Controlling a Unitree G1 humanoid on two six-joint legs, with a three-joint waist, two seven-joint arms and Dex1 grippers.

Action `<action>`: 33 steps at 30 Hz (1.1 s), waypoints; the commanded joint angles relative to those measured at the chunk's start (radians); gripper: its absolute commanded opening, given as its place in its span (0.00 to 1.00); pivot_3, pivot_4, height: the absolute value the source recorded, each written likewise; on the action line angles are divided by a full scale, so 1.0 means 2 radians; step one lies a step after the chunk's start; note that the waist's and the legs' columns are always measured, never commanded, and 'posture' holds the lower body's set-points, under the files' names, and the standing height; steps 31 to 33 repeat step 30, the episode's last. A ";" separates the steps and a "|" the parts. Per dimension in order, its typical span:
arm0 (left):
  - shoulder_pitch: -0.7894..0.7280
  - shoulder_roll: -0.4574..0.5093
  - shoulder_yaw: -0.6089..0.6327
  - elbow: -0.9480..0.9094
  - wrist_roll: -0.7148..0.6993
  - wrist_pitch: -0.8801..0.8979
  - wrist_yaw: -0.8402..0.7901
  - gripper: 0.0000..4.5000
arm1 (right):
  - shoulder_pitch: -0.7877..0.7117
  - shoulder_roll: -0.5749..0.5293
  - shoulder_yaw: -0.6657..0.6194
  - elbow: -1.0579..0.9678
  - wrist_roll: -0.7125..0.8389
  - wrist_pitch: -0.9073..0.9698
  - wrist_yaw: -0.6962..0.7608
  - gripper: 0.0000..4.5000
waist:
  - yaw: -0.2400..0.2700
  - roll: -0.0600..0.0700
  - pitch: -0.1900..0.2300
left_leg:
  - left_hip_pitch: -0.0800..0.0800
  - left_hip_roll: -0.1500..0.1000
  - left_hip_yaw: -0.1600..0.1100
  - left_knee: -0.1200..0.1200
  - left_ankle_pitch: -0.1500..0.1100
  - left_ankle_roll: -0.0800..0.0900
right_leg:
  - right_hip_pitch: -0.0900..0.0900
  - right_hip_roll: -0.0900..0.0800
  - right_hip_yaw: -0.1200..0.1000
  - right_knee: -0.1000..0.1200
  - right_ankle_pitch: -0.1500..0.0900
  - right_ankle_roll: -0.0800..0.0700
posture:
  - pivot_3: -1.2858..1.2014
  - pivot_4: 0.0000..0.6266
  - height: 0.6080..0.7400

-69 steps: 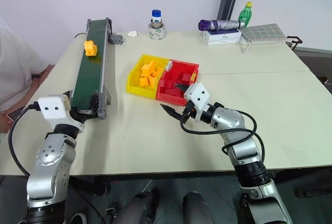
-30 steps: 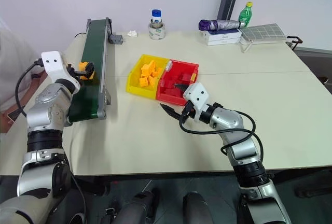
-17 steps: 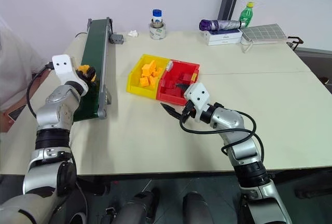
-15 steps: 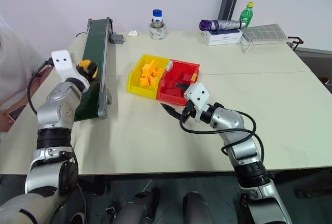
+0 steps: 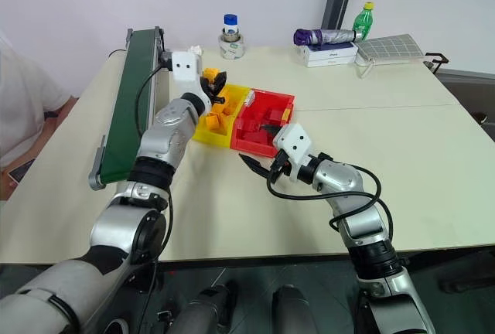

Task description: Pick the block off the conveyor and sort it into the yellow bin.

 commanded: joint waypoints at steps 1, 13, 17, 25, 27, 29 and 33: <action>-0.038 0.002 0.010 0.041 0.005 -0.045 0.007 0.54 | 0.003 -0.003 -0.010 -0.028 0.002 0.000 -0.007 1.00 | 0.000 0.000 0.000 | 0.000 0.000 0.000 0.000 0.000 0.000 | 0.000 0.000 0.000 0.000 0.000 0.000 | 0.52 0.24 1.00; 0.046 0.042 0.007 -0.124 -0.035 0.016 -0.106 0.99 | 0.010 -0.005 -0.010 -0.037 0.005 0.006 -0.012 1.00 | -0.007 0.000 0.000 | 0.000 0.000 0.000 0.000 0.000 0.000 | 0.000 0.000 0.000 0.000 0.000 0.001 | 0.52 0.24 1.00; 0.170 0.117 0.014 -0.345 -0.102 0.178 -0.168 0.99 | 0.010 -0.006 -0.008 -0.032 0.005 0.004 -0.007 1.00 | -0.018 0.000 0.000 | 0.000 0.000 0.000 0.000 0.000 0.000 | -0.001 0.001 0.001 0.001 0.000 0.001 | 0.52 0.24 1.00; 0.378 0.323 0.109 -0.514 -0.174 0.259 -0.304 0.99 | 0.001 -0.009 -0.007 -0.021 0.007 -0.001 0.007 1.00 | -0.012 0.001 0.000 | 0.001 0.002 0.000 -0.001 0.000 -0.001 | 0.000 0.002 0.002 0.001 0.000 -0.003 | 0.52 0.24 1.00; 0.394 0.337 0.120 -0.512 -0.173 0.251 -0.307 0.99 | -0.001 -0.009 -0.006 -0.018 0.006 -0.002 0.011 1.00 | -0.008 0.001 0.000 | 0.001 0.002 0.000 -0.001 0.000 -0.002 | 0.000 0.001 0.002 0.001 0.000 -0.004 | 0.52 0.24 1.00; 0.413 0.338 0.126 -0.510 -0.162 0.224 -0.309 0.99 | -0.003 -0.010 -0.005 -0.014 0.004 -0.005 0.015 1.00 | 0.001 0.001 0.000 | 0.001 0.002 0.000 -0.001 -0.001 -0.002 | 0.000 0.001 0.002 0.000 0.000 -0.004 | 0.52 0.24 1.00; 0.421 0.337 0.129 -0.510 -0.157 0.207 -0.312 0.99 | -0.003 -0.011 -0.004 -0.013 0.003 -0.006 0.017 1.00 | 0.001 0.001 0.000 | 0.001 0.002 0.000 -0.001 -0.001 -0.002 | 0.000 0.001 0.002 0.000 0.000 -0.004 | 0.52 0.24 1.00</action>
